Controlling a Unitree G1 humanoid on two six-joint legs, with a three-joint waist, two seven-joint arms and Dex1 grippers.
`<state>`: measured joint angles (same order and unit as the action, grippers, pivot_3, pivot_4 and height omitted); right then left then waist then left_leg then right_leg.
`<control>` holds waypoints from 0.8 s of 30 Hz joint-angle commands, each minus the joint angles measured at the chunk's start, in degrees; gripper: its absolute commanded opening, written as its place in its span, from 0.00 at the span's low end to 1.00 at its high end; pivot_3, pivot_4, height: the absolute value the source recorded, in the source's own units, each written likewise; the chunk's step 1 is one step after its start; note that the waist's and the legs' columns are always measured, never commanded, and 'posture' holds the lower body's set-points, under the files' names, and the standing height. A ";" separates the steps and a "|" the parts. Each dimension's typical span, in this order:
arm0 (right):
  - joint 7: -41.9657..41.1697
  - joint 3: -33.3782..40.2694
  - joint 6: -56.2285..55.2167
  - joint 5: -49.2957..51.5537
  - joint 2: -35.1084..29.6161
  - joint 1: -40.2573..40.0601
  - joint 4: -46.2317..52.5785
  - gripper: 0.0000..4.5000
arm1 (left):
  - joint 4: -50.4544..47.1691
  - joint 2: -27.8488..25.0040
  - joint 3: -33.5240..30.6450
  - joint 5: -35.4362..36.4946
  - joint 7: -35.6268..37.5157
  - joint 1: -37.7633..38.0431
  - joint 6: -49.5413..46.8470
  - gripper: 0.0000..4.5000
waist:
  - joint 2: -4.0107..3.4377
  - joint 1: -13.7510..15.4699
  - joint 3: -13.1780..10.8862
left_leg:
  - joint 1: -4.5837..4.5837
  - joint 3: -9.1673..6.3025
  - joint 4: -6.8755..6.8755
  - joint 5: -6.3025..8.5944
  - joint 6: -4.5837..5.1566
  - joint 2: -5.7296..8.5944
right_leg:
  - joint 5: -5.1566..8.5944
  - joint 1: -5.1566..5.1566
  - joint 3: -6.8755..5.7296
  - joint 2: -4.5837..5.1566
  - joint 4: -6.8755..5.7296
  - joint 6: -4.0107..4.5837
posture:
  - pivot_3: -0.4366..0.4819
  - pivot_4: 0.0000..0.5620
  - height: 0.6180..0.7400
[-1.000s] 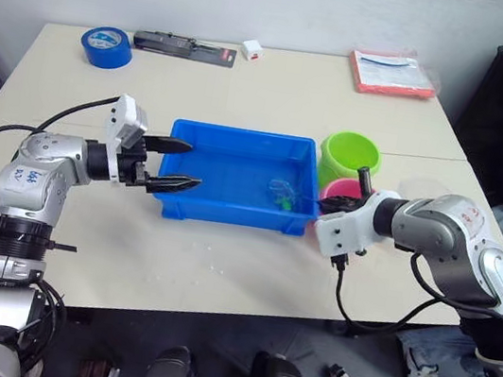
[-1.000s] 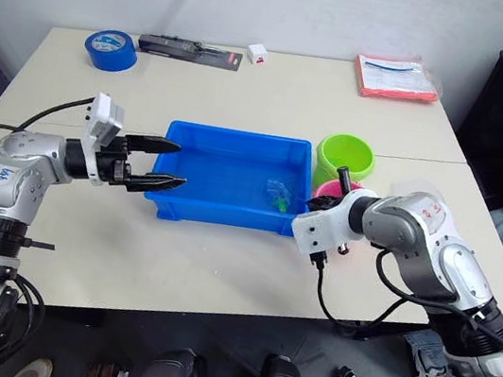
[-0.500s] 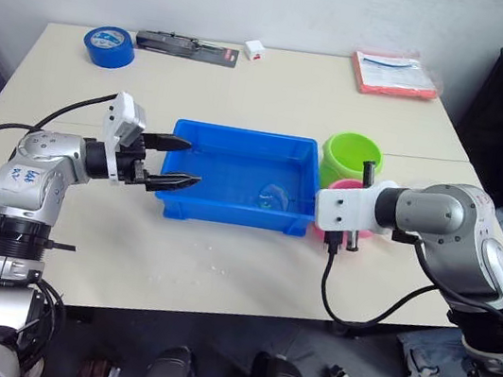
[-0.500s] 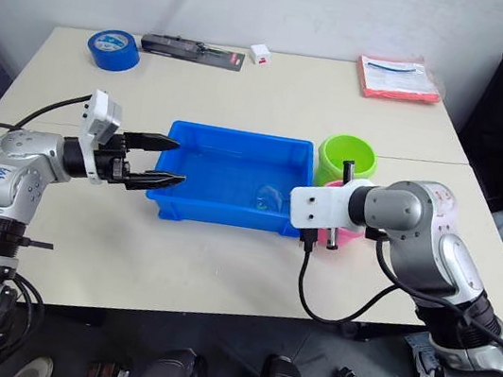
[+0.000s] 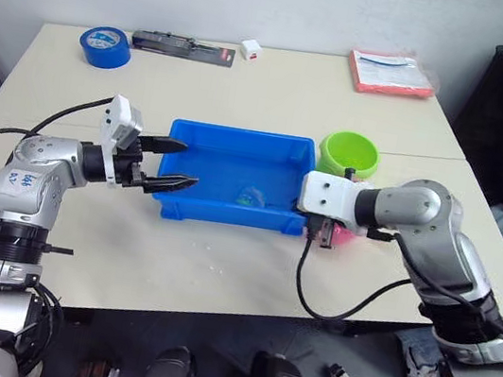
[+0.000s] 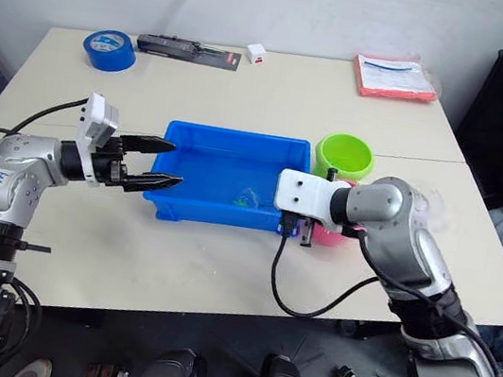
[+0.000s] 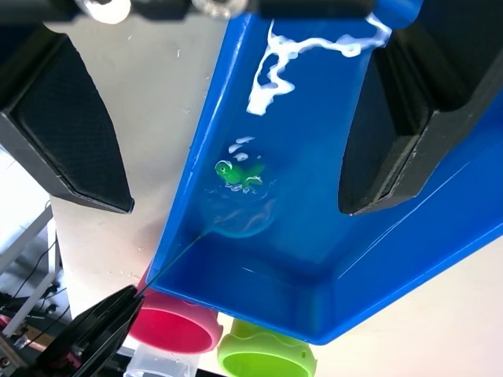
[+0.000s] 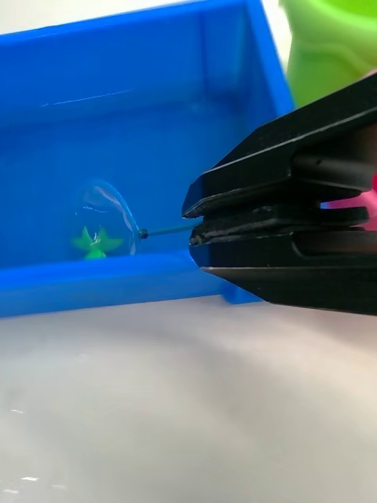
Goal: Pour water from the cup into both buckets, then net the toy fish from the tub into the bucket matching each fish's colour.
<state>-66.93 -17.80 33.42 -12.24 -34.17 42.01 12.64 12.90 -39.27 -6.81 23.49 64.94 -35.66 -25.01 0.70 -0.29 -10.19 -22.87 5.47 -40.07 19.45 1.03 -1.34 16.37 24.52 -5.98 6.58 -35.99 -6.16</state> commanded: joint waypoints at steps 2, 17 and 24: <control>2.94 2.03 8.13 3.87 3.17 2.10 -0.99 0.17 | -2.93 -1.46 -1.84 1.45 -0.39 0.11 -0.22 1.00 | 0.00 -0.01 0.00 | 0.00 0.00 0.00 0.00 0.00 0.01 | 0.00 0.00 0.00 0.02 -0.01 0.00 | 0.48 0.27 0.98; 11.70 9.58 29.27 18.48 7.48 7.64 -3.97 0.17 | -2.49 -2.19 -1.48 1.65 -0.39 -0.31 -0.23 1.00 | 0.00 -0.12 0.00 | 0.00 -0.01 0.02 0.00 0.00 0.06 | 0.00 0.01 0.01 0.03 -0.01 0.00 | 0.48 0.27 0.98; 14.95 12.64 30.90 22.69 5.76 7.14 -4.29 0.17 | -2.30 -2.40 -1.49 1.73 0.05 -0.34 -0.34 1.00 | 0.00 -0.12 0.00 | 0.00 0.00 0.04 0.00 0.00 0.07 | 0.00 0.01 0.01 0.04 -0.01 0.00 | 0.48 0.27 0.98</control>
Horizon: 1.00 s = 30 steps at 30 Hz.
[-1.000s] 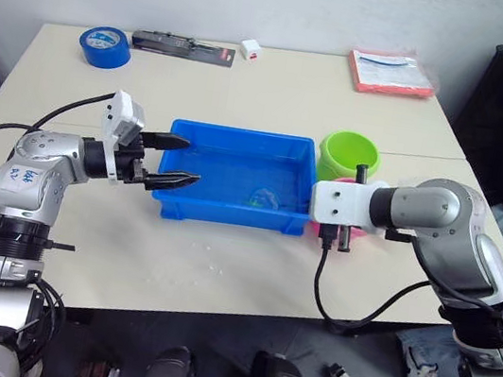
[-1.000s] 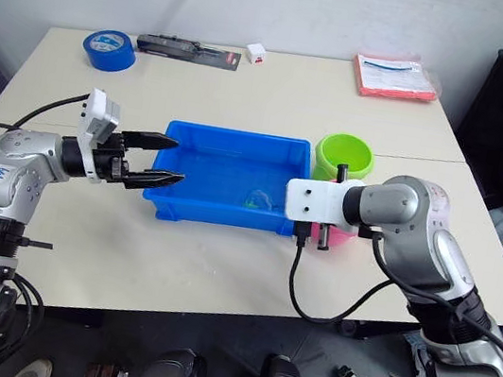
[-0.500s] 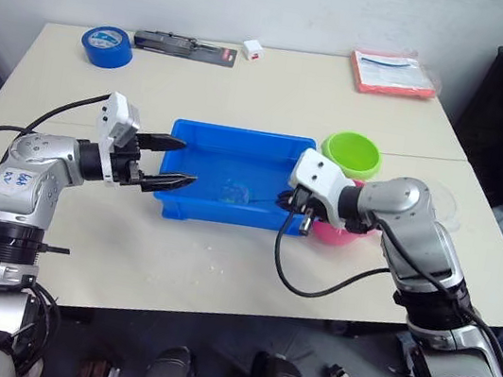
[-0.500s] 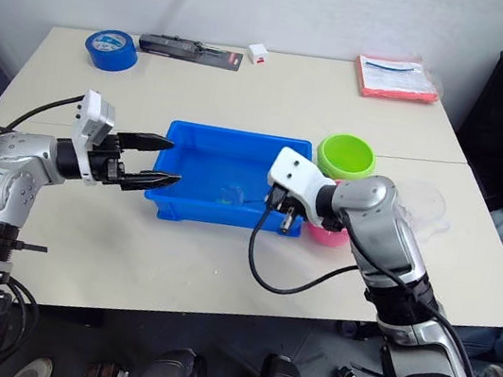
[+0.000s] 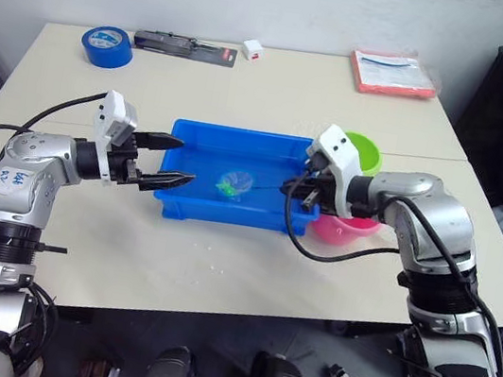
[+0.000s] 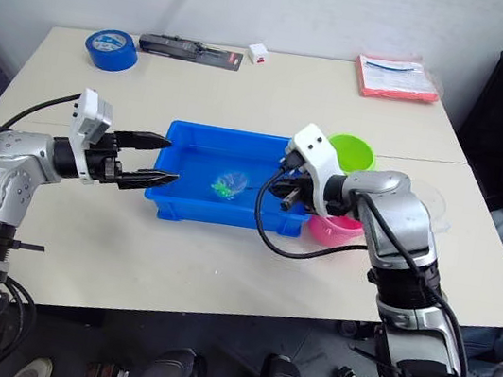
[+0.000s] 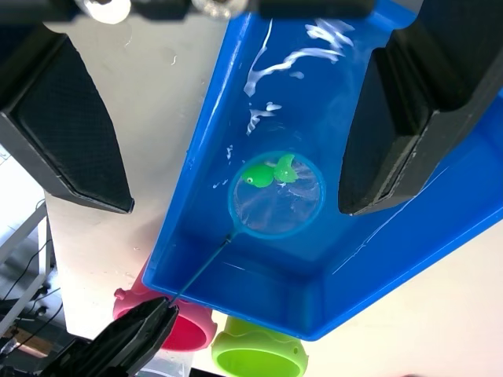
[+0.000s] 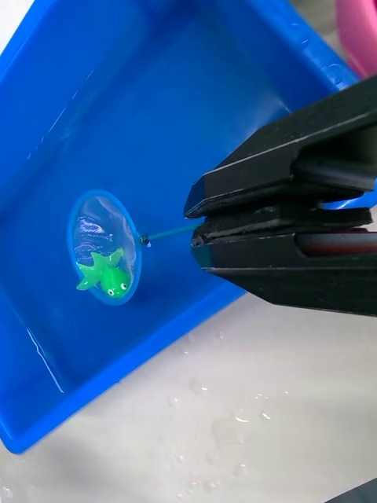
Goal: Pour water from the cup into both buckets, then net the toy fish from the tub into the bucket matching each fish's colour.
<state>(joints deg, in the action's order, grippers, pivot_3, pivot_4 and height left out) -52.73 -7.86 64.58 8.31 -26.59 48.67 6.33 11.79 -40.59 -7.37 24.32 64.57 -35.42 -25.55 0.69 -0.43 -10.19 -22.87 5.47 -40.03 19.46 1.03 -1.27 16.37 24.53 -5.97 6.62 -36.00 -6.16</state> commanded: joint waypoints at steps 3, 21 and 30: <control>1.48 5.15 0.34 4.98 -2.75 -1.49 4.51 0.17 | -1.04 -1.04 -0.85 0.91 0.57 -0.91 0.21 1.00 | 0.00 0.12 0.00 | 0.00 -0.01 0.00 0.00 0.00 0.00 | 0.00 0.00 0.00 0.01 0.00 0.00 | 0.48 0.27 0.98; 9.13 24.81 0.07 15.03 -14.76 -10.72 12.11 0.17 | 11.36 3.04 3.17 -1.90 3.57 -11.62 7.75 1.00 | 0.00 0.38 0.00 | -0.03 -0.01 0.02 0.01 0.02 0.08 | -0.01 0.01 0.01 0.03 0.02 -0.01 | 0.48 0.27 0.98; 15.63 23.19 -6.66 11.58 -17.36 -11.48 7.87 0.17 | 16.41 4.68 4.41 -3.24 5.51 -15.14 10.27 1.00 | 0.00 0.23 0.00 | -0.02 0.06 0.04 0.01 0.02 0.05 | -0.01 0.05 0.03 0.03 0.02 -0.01 | 0.48 0.27 0.98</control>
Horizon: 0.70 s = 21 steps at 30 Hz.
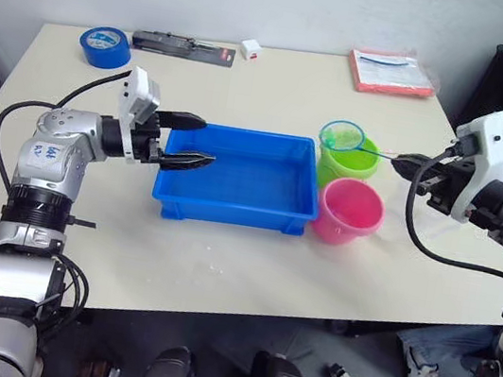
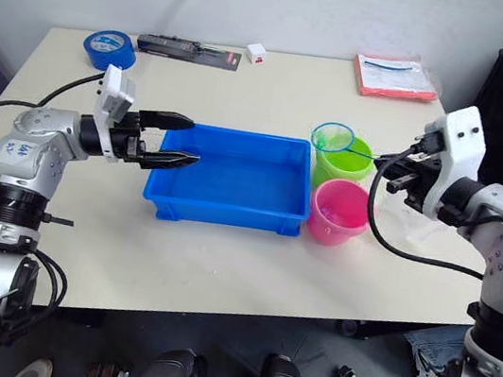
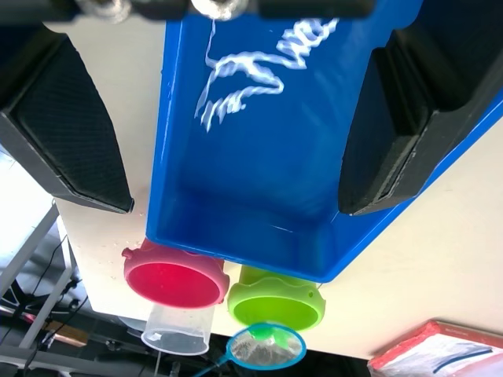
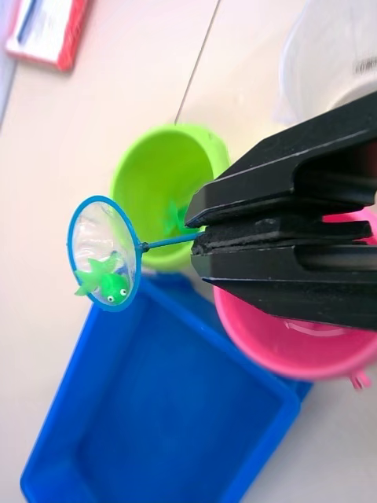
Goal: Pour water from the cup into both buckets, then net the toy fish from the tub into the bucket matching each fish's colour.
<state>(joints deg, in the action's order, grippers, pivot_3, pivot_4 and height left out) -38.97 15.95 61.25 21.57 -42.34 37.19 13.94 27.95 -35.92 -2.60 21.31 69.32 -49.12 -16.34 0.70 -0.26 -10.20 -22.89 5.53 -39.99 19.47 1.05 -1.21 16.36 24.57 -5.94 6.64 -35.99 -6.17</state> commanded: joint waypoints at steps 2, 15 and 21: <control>3.19 -2.79 -5.97 -4.00 -2.53 -0.54 -0.42 0.17 | 0.56 0.07 -0.33 -0.28 1.06 -1.65 1.17 1.00 | 0.00 0.10 0.00 | -0.01 -0.01 0.00 0.00 0.00 0.01 | 0.00 0.00 0.00 0.01 0.00 0.00 | 0.48 0.27 0.98; 7.97 -21.90 -33.58 -30.28 -14.34 -5.25 -0.83 0.17 | 0.68 0.18 -0.33 -0.69 1.51 -1.48 1.07 1.00 | 0.00 0.12 0.00 | -0.05 -0.01 -0.03 0.00 0.00 0.01 | 0.00 0.02 0.00 0.02 0.03 0.00 | 0.48 0.27 0.98; 9.73 -26.30 -44.27 -43.11 -17.77 -6.06 -1.40 0.17 | 0.66 0.45 -0.34 -0.80 1.39 -1.40 0.95 1.00 | 0.00 0.08 0.00 | -0.05 -0.02 -0.03 0.00 0.00 -0.02 | 0.00 0.02 -0.01 0.01 0.03 0.00 | 0.48 0.27 0.98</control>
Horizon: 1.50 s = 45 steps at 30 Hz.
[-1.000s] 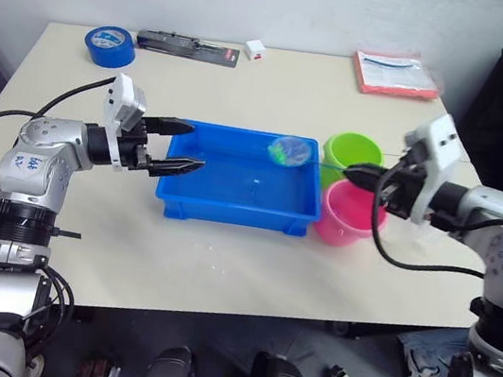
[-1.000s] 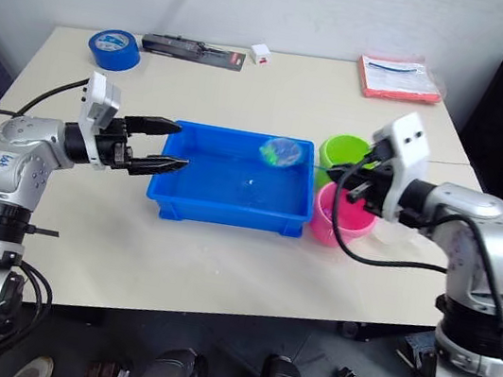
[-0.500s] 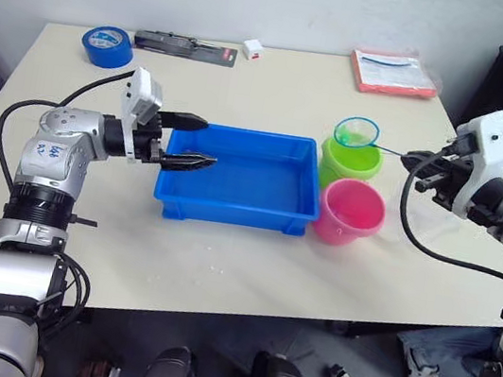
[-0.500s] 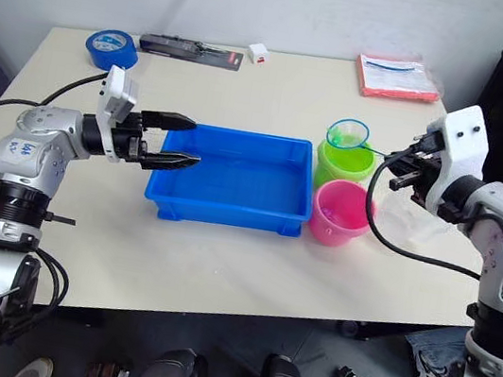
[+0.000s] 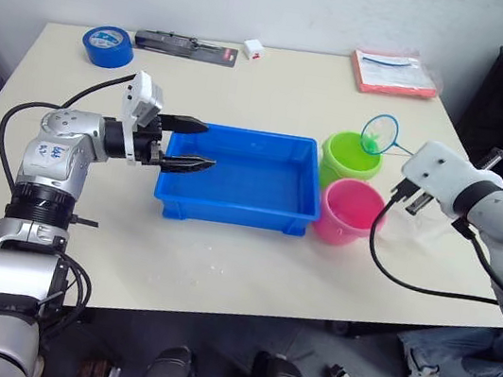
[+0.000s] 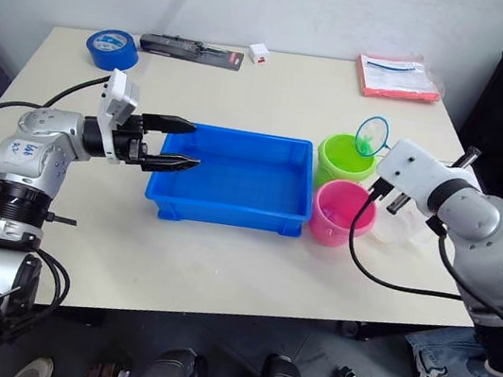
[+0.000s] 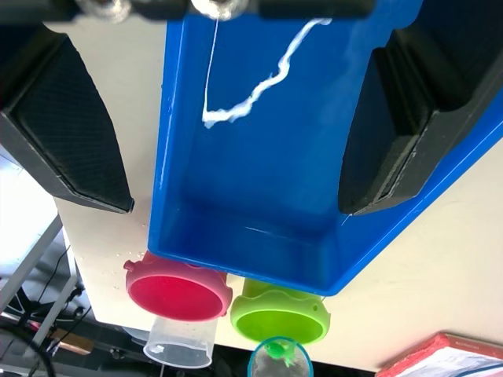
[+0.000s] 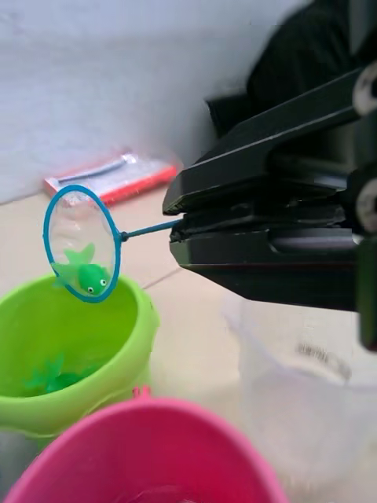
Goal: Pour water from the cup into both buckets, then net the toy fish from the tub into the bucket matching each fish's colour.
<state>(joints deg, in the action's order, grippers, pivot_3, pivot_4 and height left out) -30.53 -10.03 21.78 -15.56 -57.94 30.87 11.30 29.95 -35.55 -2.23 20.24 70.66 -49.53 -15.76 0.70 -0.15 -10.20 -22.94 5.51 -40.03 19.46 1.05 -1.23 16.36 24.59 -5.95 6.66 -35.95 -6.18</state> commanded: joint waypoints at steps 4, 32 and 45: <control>1.74 -2.01 -9.63 -13.75 -3.59 -0.52 1.16 0.17 | -1.77 0.12 -0.87 0.33 -0.03 -0.54 0.18 1.00 | 0.00 -0.02 0.00 | 0.00 0.00 0.00 0.00 0.00 -0.01 | 0.00 0.00 0.00 0.00 0.00 0.00 | 0.48 0.27 0.98; 9.29 -0.02 -21.93 -41.52 -1.80 -8.83 3.32 0.17 | -3.21 0.08 -1.18 0.64 -0.56 0.87 -0.46 1.00 | 0.00 0.01 0.00 | 0.00 -0.01 -0.02 -0.01 -0.01 -0.02 | 0.00 -0.01 -0.01 -0.02 0.01 0.00 | 0.48 0.27 0.98; 17.24 1.76 -19.88 -49.94 1.14 -12.93 2.24 0.17 | -2.98 0.06 -1.19 0.46 -0.57 0.92 -0.08 1.00 | 0.00 0.03 0.00 | -0.01 -0.01 -0.02 -0.01 -0.01 0.00 | 0.00 -0.02 0.00 -0.01 0.01 0.00 | 0.48 0.27 0.98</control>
<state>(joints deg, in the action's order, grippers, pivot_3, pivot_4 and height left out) -14.72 -10.79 1.28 -64.30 -56.92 17.92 13.06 28.83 -35.04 -2.27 20.21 70.13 -48.60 -16.31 0.70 -0.12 -10.20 -22.95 5.51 -40.04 19.46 1.04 -1.24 16.36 24.57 -5.95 6.64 -35.95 -6.18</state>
